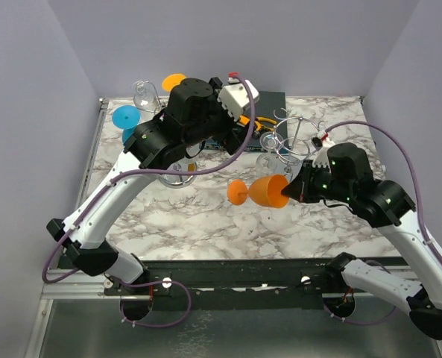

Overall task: Place the wine glass upside down on the wine glass rack
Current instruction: Pick up the wine glass at the center of the board, then turn the wine glass upside down at the wine rack.

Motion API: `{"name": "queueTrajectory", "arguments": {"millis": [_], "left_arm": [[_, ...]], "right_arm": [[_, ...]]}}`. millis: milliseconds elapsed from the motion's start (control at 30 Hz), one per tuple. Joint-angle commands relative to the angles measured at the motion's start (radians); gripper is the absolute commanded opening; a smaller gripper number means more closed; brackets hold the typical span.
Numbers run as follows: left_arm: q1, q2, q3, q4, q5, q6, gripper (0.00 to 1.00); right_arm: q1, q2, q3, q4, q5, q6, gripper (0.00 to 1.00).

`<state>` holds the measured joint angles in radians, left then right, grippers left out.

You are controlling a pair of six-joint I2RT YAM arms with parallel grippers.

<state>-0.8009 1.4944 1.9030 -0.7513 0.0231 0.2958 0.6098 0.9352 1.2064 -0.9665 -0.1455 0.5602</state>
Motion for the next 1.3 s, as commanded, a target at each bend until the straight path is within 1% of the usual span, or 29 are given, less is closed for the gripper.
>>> {"name": "queueTrajectory", "arguments": {"millis": [0,67,200,267,333,433,567,633,700,933,1000,1067,1167,1233,1267], "left_arm": [[-0.006,-0.070,0.088,-0.004,0.008,-0.124,0.99],[0.003,-0.078,0.091,-0.008,-0.015,-0.144,0.99],[0.013,-0.099,0.087,-0.008,0.021,-0.162,0.99],[0.013,-0.109,0.079,-0.008,0.017,-0.156,0.99],[0.013,-0.120,0.068,-0.008,0.000,-0.128,0.95],[0.013,-0.140,0.042,-0.011,0.002,-0.093,0.90],[0.013,-0.153,-0.002,-0.018,0.009,-0.078,0.89],[0.014,-0.157,-0.023,-0.016,0.017,-0.075,0.89],[0.014,-0.159,-0.037,-0.015,0.037,-0.076,0.88],[0.012,-0.171,-0.064,0.030,0.030,-0.041,0.88],[0.013,-0.178,-0.065,0.053,0.057,-0.048,0.87],[0.014,-0.188,-0.071,0.068,0.114,-0.051,0.84],[0.015,-0.203,-0.086,0.072,0.216,-0.038,0.76],[0.020,-0.206,-0.087,0.074,0.278,-0.031,0.69],[0.021,-0.204,-0.084,0.074,0.306,-0.028,0.63]], "right_arm": [[0.006,-0.083,-0.037,0.243,0.070,0.018,0.00],[0.007,-0.115,-0.081,0.352,0.096,0.028,0.00],[0.007,-0.181,-0.194,0.590,0.138,0.052,0.00],[0.007,-0.212,-0.226,0.689,0.142,0.038,0.00],[0.007,-0.233,-0.232,0.764,0.182,0.018,0.00],[0.006,-0.247,-0.225,0.838,0.180,-0.019,0.00],[0.007,-0.248,-0.179,0.870,0.167,-0.054,0.00],[0.007,-0.250,-0.169,0.902,0.125,-0.083,0.00],[0.007,-0.246,-0.150,0.898,0.096,-0.094,0.00],[0.007,-0.264,-0.159,0.904,0.029,-0.092,0.00],[0.007,-0.268,-0.158,0.893,0.021,-0.094,0.00],[0.006,-0.271,-0.161,0.890,0.015,-0.098,0.00],[0.007,-0.278,-0.166,0.888,0.006,-0.101,0.00],[0.007,-0.280,-0.172,0.893,-0.002,-0.101,0.00],[0.007,-0.280,-0.174,0.896,-0.008,-0.098,0.00]]}}
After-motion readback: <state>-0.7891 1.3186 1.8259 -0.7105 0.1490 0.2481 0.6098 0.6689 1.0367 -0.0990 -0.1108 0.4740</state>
